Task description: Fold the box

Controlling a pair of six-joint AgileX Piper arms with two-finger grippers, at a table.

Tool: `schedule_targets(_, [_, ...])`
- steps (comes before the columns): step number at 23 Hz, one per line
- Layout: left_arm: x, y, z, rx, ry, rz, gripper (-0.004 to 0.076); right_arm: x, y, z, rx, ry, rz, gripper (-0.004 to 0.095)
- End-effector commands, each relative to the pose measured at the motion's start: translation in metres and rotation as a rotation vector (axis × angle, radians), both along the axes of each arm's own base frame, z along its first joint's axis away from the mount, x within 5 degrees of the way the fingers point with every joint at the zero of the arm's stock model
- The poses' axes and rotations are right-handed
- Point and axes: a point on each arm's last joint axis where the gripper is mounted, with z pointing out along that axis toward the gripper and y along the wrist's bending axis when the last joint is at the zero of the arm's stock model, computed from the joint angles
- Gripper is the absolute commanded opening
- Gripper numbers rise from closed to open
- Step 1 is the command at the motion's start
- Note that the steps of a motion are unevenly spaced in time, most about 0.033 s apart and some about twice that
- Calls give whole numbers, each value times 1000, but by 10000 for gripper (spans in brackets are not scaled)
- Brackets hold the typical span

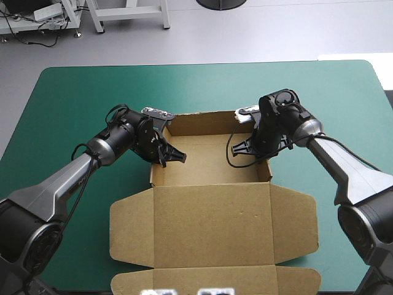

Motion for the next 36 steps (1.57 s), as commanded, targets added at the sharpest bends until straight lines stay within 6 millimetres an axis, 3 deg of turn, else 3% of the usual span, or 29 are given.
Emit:
schedule_targets(1, [-3, -10, 26, -53, -87, -22, -6, -9, 5, 22, 21, -56, 69, -24])
schedule_targets(5, [0, 0, 23, 59, -95, 39, -6, -8, 3, 22, -3, -67, 68, -24])
schedule_targets(12, [8, -8, 25, -95, -143, 202, -6, -9, 5, 22, 25, -53, 47, -24])
schedule_targets(17, [9, -12, 7, -72, -46, 205, -6, -8, 5, 20, 16, -51, 49, -24])
schedule_targets(22, [10, -16, 7, -98, -56, 171, -5, -6, 6, 16, 13, -40, 89, -15])
schedule_targets(25, [9, -17, 7, -93, -56, 125, 14, -6, 7, 14, 9, -37, 103, 73])
schedule_targets(26, [9, -17, 7, -91, -54, 108, 44, -5, 6, 13, 8, -35, 99, 130])
schedule_targets(29, [9, -17, 7, -90, -59, 100, 229, -3, 3, 12, 5, -34, 87, 442])
schedule_targets(31, [9, -17, 7, -90, -62, 95, 337, -3, 3, 12, 5, -34, 87, 528])
schedule_targets(33, [9, -17, 8, -92, -66, 94, 414, -3, 3, 13, 5, -36, 98, 542])
schedule_targets(36, [9, -16, 12, -88, -82, 68, 474, -2, 4, 16, 7, -51, 119, 591])
